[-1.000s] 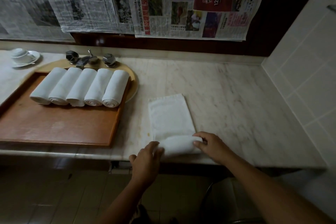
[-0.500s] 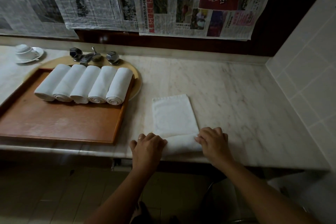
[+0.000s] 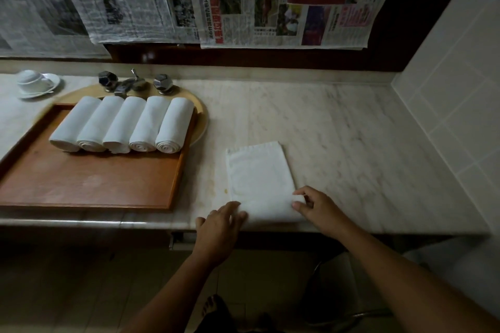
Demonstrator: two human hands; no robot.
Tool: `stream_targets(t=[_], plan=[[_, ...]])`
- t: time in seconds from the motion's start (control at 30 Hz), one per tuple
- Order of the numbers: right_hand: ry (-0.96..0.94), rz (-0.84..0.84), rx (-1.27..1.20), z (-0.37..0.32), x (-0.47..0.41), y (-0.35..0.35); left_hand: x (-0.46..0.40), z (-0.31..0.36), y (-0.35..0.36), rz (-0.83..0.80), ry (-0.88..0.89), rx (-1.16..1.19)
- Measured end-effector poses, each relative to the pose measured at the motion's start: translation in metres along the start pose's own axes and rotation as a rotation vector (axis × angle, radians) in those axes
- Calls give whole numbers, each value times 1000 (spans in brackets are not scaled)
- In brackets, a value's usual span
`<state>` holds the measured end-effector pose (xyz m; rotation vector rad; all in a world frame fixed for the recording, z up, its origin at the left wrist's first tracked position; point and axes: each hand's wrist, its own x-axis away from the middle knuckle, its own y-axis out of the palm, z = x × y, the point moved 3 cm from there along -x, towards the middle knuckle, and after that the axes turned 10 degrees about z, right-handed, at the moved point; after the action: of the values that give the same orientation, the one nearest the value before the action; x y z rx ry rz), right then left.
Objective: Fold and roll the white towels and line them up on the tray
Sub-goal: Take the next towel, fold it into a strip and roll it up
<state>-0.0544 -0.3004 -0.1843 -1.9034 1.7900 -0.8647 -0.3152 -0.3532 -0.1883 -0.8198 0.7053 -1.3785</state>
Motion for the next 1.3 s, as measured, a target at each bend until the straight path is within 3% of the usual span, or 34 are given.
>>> stream_targets(t=[0.13,0.23,0.33,0.4,0.47,0.6,0.73,0.83,1.0,1.1,1.17,1.3], plan=[[94,-24,64,-7,-17,0,-16,6,-6,-41,-43,-42],[111,44,245,-11,-23,-1,-21,6,-10,102,-12,-96],[-131,251,472,-21,-10,2,-20,11,-9,246,109,-93],[-311,334,492,-20,4,10,-15,10,-6,312,187,-114],[-349,326,439,-3,13,13,-9,5,-6,324,239,-105],[-179,175,245,22,26,12,7,-9,0,190,265,36],[-19,81,-19,11,20,10,1,-9,2,88,-36,388],[27,26,-133,0,7,4,-13,-11,3,19,-118,433],[147,29,41,-7,-20,0,-32,-14,3,-5,-184,357],[171,20,201,-16,-31,-4,-36,-10,-5,101,-177,267],[116,92,330,-24,-31,-7,-35,-3,-9,224,-88,147],[-344,371,515,-29,-6,6,-27,2,-4,345,121,35]])
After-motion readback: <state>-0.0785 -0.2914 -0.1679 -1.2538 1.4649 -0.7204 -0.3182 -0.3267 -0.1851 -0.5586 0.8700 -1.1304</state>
